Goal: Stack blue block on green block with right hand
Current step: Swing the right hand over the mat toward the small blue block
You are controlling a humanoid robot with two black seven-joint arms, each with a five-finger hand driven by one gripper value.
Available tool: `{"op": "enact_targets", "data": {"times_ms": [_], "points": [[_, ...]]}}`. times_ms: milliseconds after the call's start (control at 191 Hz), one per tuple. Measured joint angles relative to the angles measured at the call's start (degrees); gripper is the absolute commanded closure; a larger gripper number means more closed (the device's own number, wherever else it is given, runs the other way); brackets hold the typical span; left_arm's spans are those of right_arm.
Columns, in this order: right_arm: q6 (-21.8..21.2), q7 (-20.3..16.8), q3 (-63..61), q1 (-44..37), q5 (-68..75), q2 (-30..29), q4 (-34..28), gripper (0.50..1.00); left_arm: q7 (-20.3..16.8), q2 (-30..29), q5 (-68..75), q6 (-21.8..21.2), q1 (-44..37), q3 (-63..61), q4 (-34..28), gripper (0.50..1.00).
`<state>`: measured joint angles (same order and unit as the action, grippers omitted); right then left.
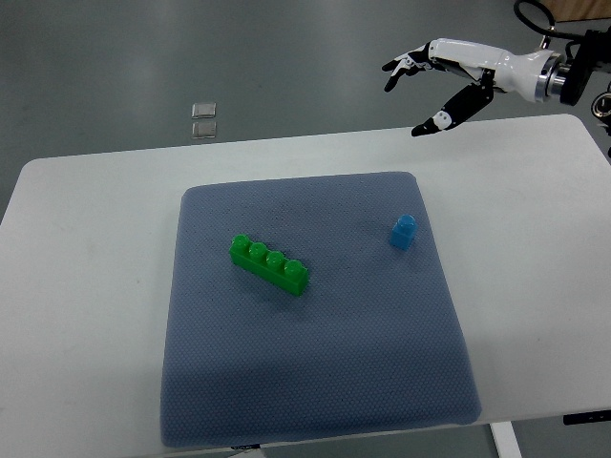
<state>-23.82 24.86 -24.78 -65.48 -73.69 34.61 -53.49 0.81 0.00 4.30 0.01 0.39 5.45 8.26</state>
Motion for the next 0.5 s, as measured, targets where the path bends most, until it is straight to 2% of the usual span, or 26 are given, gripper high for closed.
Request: {"op": "enact_targets", "data": {"times_ms": [115,235,502], "points": [[-1.4,0.6,1.1,-1.3,-9.7,0.4,-2.6,0.587,0.0,0.0,0.0,0.0,0.0,0.0,0.0,0.5],[-0.9,0.7,3.7,-1.4,-17.6,-0.2,-4.1,0.587,0.0,0.0,0.0,0.0,0.0,0.0,0.0,0.5],[5.3,0.5,10.1,-0.4,-22.6,-1.1,-4.3,0.589,0.0,0.0,0.0,0.0,0.0,0.0,0.0,0.5]]}}
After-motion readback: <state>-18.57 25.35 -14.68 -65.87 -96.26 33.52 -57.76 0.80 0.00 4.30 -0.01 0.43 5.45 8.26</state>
